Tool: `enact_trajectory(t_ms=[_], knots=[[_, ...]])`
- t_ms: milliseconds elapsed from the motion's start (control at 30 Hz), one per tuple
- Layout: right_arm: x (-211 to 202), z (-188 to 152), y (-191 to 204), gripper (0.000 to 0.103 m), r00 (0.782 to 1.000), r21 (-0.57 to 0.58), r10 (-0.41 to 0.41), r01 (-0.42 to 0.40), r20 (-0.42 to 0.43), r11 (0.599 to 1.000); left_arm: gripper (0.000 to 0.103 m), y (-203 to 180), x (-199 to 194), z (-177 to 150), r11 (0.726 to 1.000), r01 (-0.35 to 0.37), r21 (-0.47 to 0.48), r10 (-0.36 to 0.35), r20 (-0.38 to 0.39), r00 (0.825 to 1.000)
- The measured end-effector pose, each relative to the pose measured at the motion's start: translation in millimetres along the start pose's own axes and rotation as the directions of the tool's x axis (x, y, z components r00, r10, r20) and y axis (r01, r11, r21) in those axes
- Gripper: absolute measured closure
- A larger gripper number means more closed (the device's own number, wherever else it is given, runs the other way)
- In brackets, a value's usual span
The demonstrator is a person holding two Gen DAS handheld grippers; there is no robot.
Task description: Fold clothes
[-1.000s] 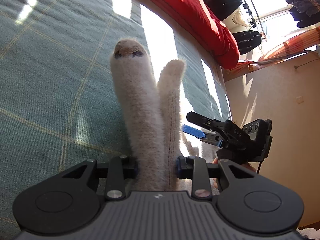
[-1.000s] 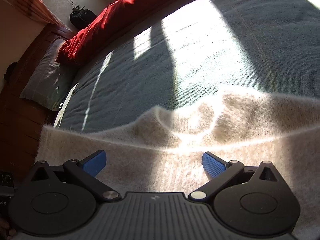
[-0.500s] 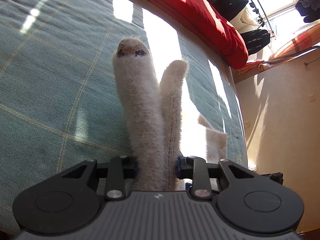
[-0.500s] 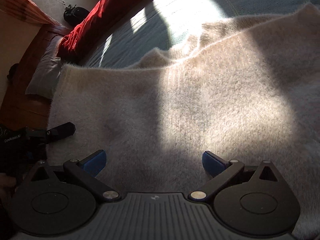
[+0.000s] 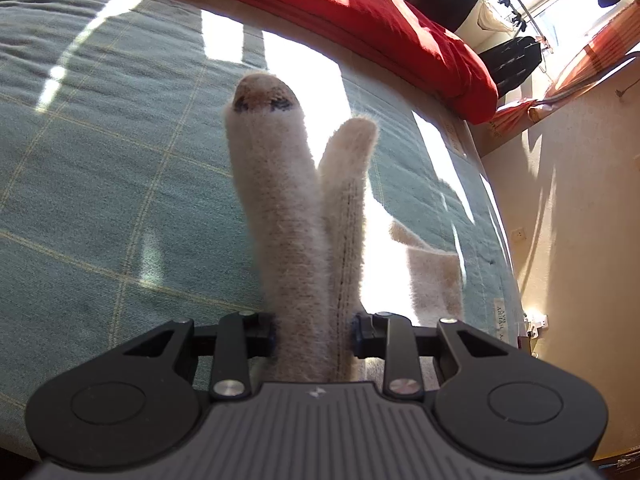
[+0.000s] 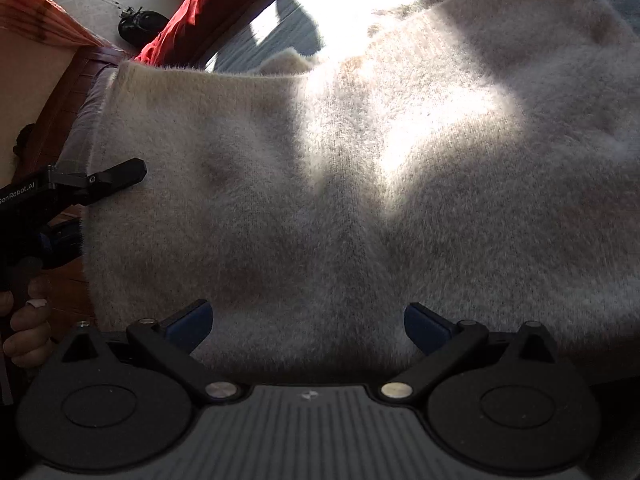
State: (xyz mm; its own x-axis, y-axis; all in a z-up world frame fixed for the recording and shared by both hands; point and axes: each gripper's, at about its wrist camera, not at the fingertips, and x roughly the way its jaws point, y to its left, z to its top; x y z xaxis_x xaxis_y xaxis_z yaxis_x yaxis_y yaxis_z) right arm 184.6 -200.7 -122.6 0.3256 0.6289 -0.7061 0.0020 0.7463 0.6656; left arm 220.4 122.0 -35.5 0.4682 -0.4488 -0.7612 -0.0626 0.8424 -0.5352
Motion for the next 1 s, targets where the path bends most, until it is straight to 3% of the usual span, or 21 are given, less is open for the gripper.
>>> enact_trajectory(t_ms=[133, 167, 267, 400, 667, 1000], knots=[[-27.7, 8.1, 0.2, 0.000, 0.995, -0.079, -0.051, 0.058, 0.085, 0.995, 0.073, -16.8, 2.1, 2.7, 0.999, -0.040, 0.005, 0.040, -0.010, 0.999], [-32.8, 10.0, 2.9, 0.000, 0.989, -0.140, -0.091, 0.107, 0.117, 0.984, 0.073, -19.6, 2.5, 3.6, 0.999, -0.044, 0.005, 0.044, -0.010, 0.999], [-40.1, 12.4, 15.0, 0.000, 0.956, -0.314, -0.206, 0.265, 0.208, 0.912, 0.073, -34.3, 5.5, 4.8, 0.998, -0.059, 0.014, 0.059, -0.013, 0.998], [-49.4, 7.2, 18.3, 0.000, 0.926, -0.410, -0.266, 0.359, 0.267, 0.839, 0.073, -50.7, 8.2, 6.0, 0.997, -0.069, 0.029, 0.069, -0.015, 0.997], [-61.2, 4.3, 2.5, 0.000, 0.936, -0.362, -0.236, 0.321, 0.260, 0.875, 0.073, -77.7, 12.3, 6.3, 0.996, -0.082, 0.036, 0.083, -0.014, 0.996], [-83.4, 5.8, -15.3, 0.000, 0.932, -0.312, -0.209, 0.301, 0.294, 0.901, 0.073, -120.0, 18.0, 5.3, 0.997, -0.025, 0.067, 0.026, -0.014, 1.000]])
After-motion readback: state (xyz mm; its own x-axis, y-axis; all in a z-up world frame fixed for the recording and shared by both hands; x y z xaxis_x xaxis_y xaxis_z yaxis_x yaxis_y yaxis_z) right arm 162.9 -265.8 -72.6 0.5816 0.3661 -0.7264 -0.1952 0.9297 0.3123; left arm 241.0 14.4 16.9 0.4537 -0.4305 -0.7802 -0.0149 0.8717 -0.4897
